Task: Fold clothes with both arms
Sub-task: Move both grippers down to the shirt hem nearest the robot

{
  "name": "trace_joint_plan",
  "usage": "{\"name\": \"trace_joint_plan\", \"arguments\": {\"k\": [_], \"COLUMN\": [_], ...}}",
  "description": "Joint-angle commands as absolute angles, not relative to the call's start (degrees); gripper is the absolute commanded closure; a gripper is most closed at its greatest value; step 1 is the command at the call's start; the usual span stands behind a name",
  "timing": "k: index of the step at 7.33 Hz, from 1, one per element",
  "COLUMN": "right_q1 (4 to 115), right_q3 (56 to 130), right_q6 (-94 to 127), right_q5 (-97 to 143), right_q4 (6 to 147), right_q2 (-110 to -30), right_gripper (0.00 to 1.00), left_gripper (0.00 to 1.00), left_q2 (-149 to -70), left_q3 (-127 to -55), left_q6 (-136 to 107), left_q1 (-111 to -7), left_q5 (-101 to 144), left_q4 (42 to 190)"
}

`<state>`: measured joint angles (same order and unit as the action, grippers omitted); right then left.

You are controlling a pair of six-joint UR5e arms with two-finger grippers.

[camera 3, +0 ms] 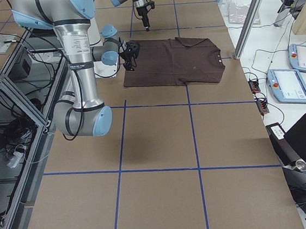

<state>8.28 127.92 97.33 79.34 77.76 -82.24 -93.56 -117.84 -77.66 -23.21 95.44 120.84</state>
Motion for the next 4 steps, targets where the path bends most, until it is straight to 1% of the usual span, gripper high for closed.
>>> {"name": "trace_joint_plan", "arguments": {"k": [1,2,4], "right_q1": [5.4,5.3,5.3], "right_q3": [128.5,128.6,128.6], "right_q6": [99.1,99.1,99.1], "right_q5": [77.3,77.3,77.3], "right_q4": [77.9,77.8,77.7], "right_q2": [-84.0,-84.0,-83.9], "right_gripper": [0.04,0.04,0.04], "left_gripper": [0.35,0.44,0.45], "left_q2": [-90.4,-89.9,-90.0], "left_q3": [-119.4,-118.7,-117.7], "left_q6": [-90.3,-93.2,-93.4], "left_q1": [-13.2,-10.3,-8.8], "left_q5": [89.3,88.6,86.8], "left_q4": [120.5,120.2,119.3]}}
